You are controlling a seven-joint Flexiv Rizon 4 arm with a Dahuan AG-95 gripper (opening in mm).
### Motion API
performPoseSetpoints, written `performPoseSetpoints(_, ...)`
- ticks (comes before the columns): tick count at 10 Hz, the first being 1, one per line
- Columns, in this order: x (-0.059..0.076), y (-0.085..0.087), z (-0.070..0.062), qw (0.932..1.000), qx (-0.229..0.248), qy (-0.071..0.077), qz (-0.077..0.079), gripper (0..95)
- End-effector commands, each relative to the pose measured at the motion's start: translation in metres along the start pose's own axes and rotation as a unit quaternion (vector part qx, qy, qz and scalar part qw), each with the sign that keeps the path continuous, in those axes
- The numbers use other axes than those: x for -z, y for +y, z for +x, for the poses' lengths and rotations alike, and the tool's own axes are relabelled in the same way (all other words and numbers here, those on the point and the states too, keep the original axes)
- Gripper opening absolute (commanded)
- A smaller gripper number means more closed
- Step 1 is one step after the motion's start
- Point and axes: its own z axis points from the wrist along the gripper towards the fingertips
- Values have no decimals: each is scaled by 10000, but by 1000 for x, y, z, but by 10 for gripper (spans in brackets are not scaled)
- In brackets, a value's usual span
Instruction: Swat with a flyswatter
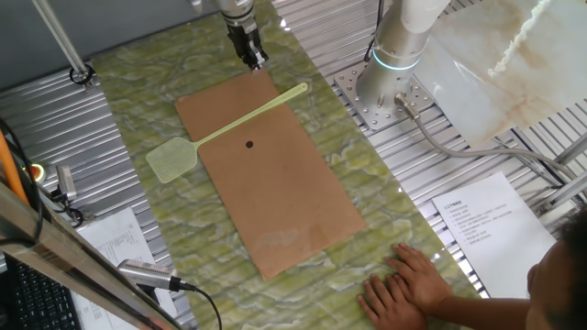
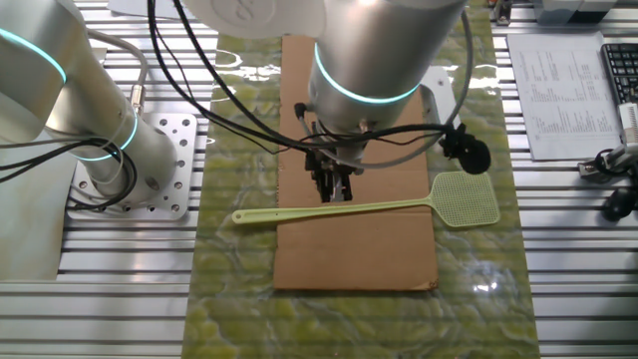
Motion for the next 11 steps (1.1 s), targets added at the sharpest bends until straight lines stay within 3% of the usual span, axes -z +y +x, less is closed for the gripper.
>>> performPoseSetpoints(1,-3,-1,-7,10000,-20,61,-4,0)
performPoseSetpoints(6,-1,2,-36,9999,-63,98,4,0)
performPoseSetpoints(11,7,-5,-49,10000,18,47,1,0)
